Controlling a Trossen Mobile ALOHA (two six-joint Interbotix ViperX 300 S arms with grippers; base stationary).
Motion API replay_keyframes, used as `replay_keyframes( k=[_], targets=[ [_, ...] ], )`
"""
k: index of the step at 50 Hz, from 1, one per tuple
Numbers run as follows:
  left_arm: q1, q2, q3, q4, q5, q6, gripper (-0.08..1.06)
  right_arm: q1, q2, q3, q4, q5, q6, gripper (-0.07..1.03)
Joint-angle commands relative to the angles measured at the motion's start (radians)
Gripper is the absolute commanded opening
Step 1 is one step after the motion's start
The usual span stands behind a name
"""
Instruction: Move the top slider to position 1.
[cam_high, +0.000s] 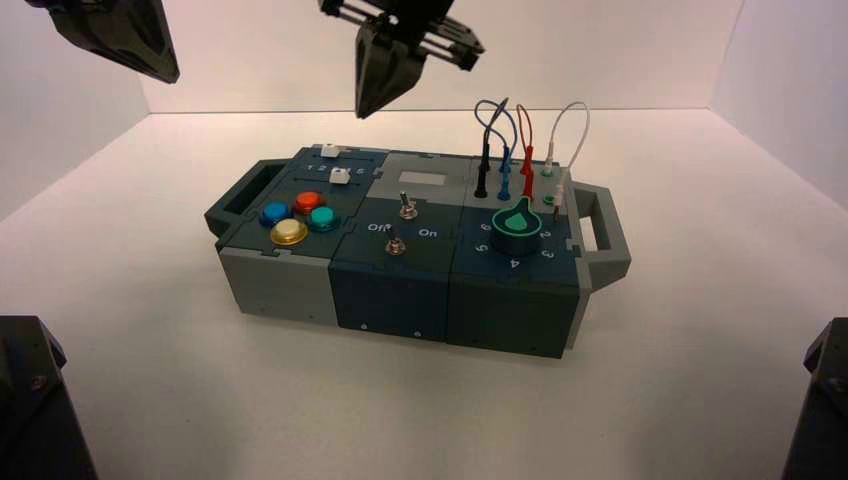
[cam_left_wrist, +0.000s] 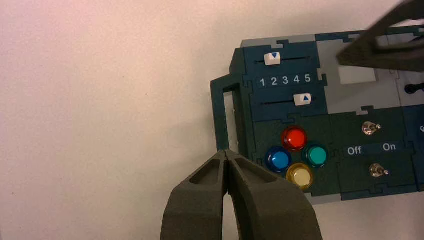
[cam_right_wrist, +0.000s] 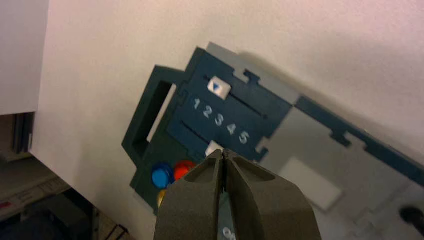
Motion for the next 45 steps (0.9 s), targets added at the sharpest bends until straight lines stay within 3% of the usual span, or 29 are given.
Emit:
replay_keyframes(
  k=[1,45],
  targets=[
    [0.000,-0.009,-0.018,0.000,-0.005,0.002,-0.03,0.003,0.015,-0.060,0.006,0.003,-0.003,-0.02],
    [0.000,-0.029,-0.017,-0.003,-0.006,0.002,-0.03,-0.002,0.161,-0.161,0.008,0.005,-0.003,-0.02]
  ],
)
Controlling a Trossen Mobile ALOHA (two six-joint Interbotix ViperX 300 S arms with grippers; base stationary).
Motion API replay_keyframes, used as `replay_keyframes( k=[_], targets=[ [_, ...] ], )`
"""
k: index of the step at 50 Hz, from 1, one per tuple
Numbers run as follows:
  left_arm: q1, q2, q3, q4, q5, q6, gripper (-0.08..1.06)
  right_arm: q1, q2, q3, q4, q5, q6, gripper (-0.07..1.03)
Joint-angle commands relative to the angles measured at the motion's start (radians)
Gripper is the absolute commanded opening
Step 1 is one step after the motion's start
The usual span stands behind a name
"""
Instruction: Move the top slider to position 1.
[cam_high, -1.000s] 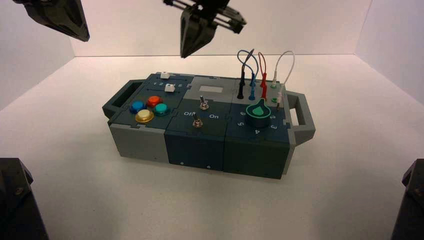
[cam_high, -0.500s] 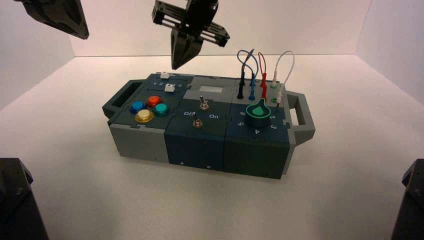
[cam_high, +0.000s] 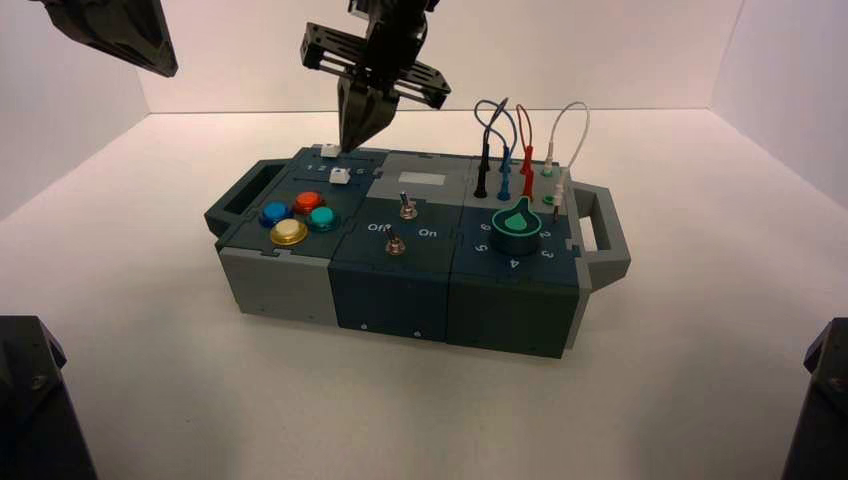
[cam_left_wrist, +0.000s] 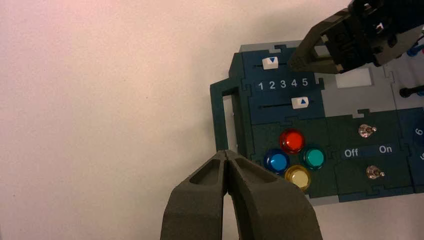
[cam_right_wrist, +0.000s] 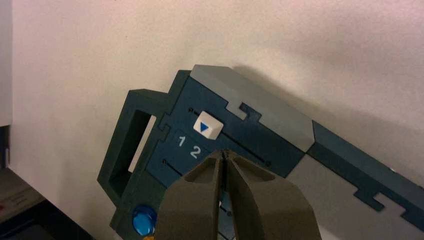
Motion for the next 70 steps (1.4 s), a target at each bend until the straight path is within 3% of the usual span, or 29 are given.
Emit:
replay_keyframes(
  k=[1,53,70],
  targets=[
    [0.000,-0.012,-0.017,0.000,-0.005,0.002,-0.03,0.002,-0.012,-0.037,0.005,-0.002,-0.003,-0.02],
    [0.000,-0.023,-0.014,-0.002,-0.006,0.002,-0.03,-0.005,0.063,-0.137,0.005,0.044,-0.003,-0.02],
    [0.000,-0.023,-0.014,-0.002,-0.006,0.002,-0.03,0.008,0.089,-0.170,0.025,0.064,-0.005,-0.02]
  ],
)
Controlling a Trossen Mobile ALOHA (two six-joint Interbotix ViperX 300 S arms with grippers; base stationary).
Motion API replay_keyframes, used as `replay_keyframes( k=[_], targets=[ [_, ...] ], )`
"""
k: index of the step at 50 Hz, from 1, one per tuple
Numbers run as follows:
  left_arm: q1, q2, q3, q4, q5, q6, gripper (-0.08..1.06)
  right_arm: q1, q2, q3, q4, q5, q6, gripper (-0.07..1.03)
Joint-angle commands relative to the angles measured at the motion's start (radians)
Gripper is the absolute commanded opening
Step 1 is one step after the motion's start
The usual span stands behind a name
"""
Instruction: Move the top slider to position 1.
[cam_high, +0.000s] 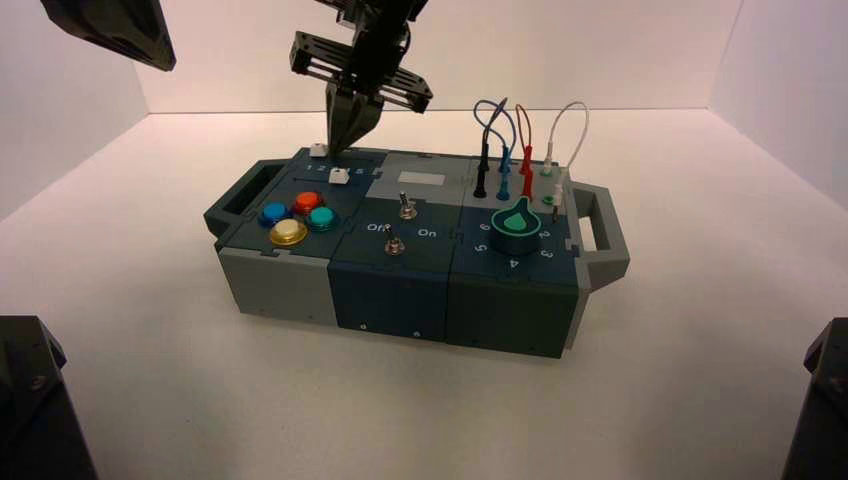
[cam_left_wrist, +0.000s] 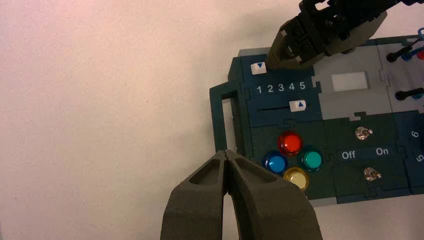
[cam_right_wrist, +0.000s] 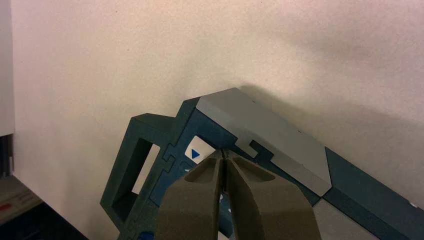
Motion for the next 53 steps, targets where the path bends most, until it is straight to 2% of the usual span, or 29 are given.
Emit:
replay_keyframes(
  k=[1,10,17,25,37,44,53],
  targets=[
    [0.000,-0.005,-0.014,-0.002,-0.008,0.002,-0.03,0.015,-0.017,-0.029,0.011,0.002,-0.002,-0.02],
    [0.000,-0.006,-0.012,-0.002,-0.008,0.002,-0.03,0.025,-0.020,-0.032,0.011,0.003,-0.002,-0.02],
    [0.000,-0.006,-0.009,-0.002,-0.009,0.002,-0.03,0.025,-0.052,0.012,0.002,0.035,-0.005,-0.03],
    [0.000,-0.008,-0.011,0.000,-0.009,0.002,-0.03,0.025,-0.135,0.101,-0.011,0.032,-0.028,-0.03],
    [0.002,-0.008,-0.002,0.000,-0.015,0.002,-0.03,0.026,-0.222,0.175,-0.006,0.032,-0.064,-0.03],
    [0.003,-0.008,0.003,0.000,-0.017,0.002,-0.03,0.026,-0.250,0.193,-0.006,0.025,-0.089,-0.02],
    [0.003,-0.008,0.003,0.000,-0.025,0.002,-0.03,0.026,-0.268,0.206,-0.005,0.023,-0.095,-0.03]
  ],
)
